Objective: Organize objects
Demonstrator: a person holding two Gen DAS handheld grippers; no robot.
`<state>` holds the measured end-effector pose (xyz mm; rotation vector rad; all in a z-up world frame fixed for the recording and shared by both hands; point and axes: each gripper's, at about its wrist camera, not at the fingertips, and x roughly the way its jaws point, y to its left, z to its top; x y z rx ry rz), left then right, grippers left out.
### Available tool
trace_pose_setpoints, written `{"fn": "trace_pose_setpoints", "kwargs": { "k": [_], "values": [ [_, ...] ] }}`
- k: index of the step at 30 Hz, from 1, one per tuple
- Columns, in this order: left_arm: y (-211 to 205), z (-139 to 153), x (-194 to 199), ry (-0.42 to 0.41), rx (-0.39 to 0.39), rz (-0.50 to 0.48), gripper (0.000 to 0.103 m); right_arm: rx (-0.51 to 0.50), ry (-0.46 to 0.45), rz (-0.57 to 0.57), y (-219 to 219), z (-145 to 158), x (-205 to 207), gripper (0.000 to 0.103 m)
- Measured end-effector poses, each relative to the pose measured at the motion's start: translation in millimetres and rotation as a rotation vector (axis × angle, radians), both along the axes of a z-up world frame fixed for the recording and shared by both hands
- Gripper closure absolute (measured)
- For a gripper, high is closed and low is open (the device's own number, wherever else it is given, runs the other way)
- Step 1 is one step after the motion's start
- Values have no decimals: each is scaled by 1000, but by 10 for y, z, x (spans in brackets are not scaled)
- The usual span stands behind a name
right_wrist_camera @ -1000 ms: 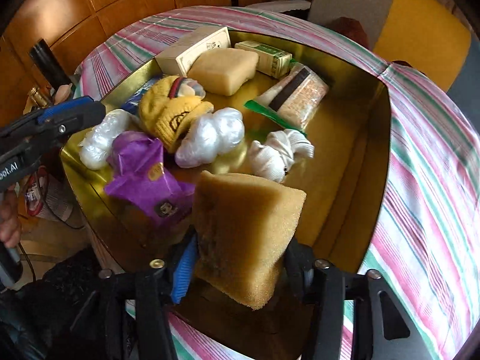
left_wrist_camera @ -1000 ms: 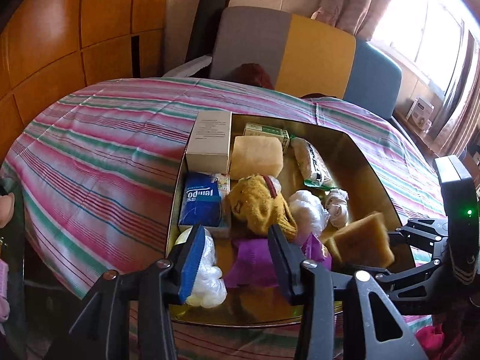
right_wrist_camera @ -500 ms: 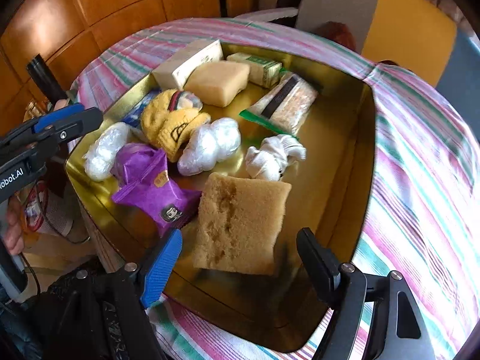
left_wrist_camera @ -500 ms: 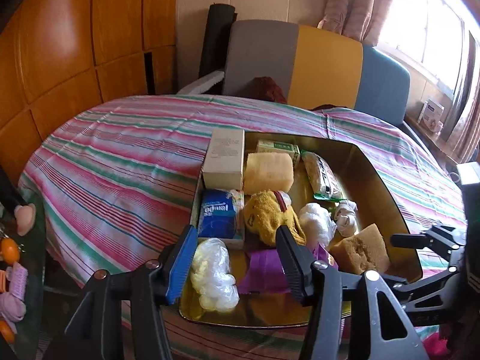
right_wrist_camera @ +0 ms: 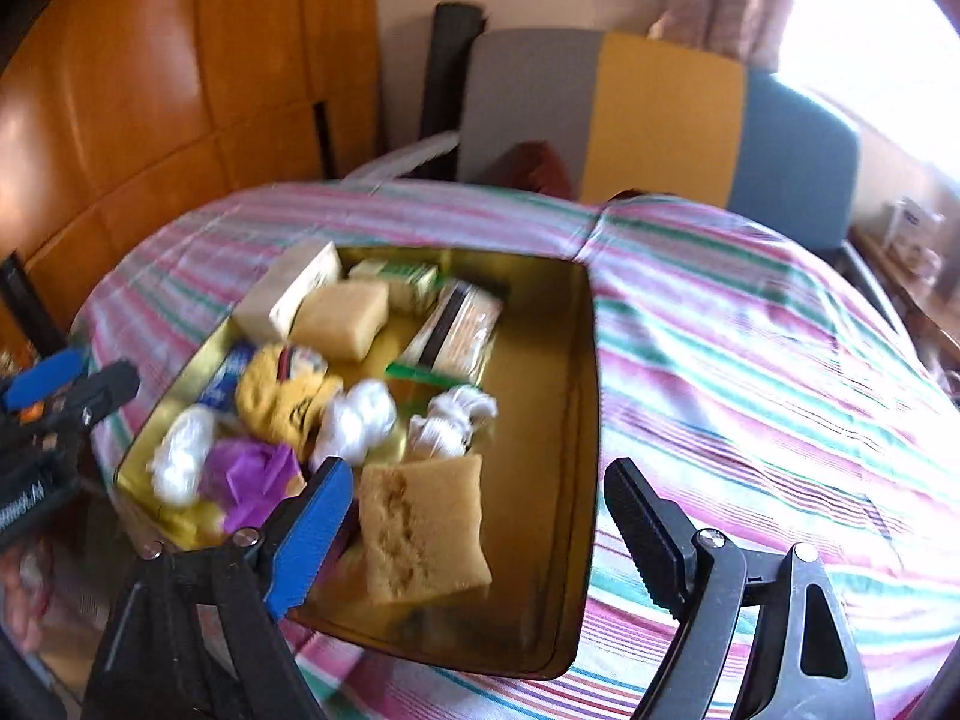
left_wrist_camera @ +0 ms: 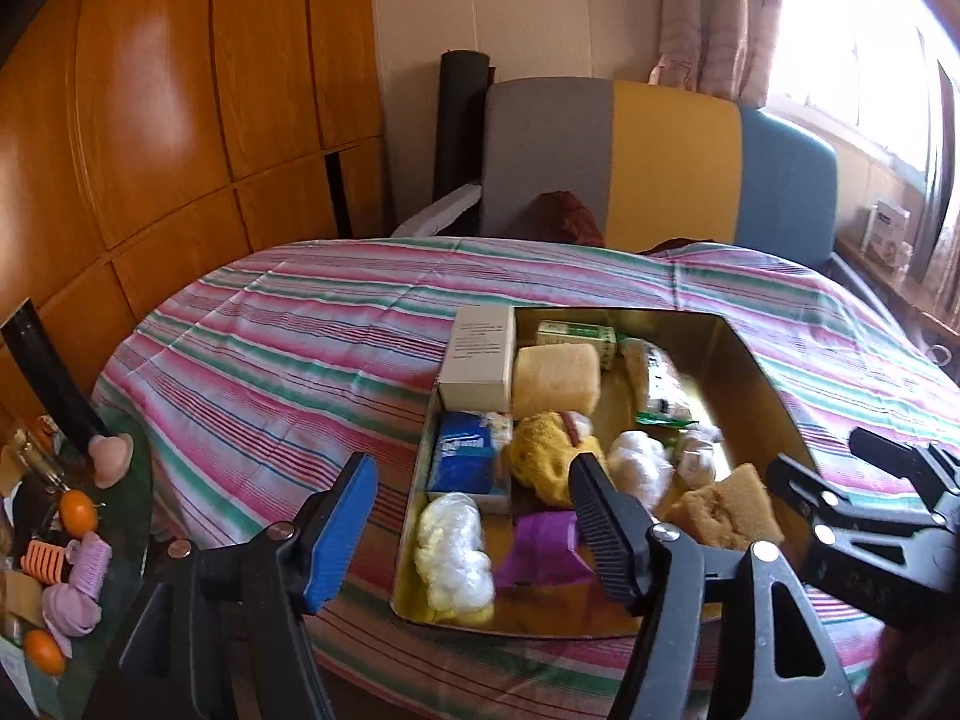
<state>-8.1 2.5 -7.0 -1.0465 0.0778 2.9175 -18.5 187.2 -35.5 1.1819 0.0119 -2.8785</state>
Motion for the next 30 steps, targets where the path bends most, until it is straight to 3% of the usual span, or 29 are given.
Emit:
{"fn": "trace_pose_setpoints", "kwargs": {
  "k": [7, 28, 30],
  "values": [
    [29, 36, 86, 17, -26, 25, 36, -48, 50, -95, 96, 83, 76, 16],
    [-89, 53, 76, 20, 8, 33, 39, -26, 40, -54, -153, 31, 28, 12],
    [-93, 58, 95, 43, 1, 38, 48, -24, 38, -53, -159, 29, 25, 12]
  ]
}}
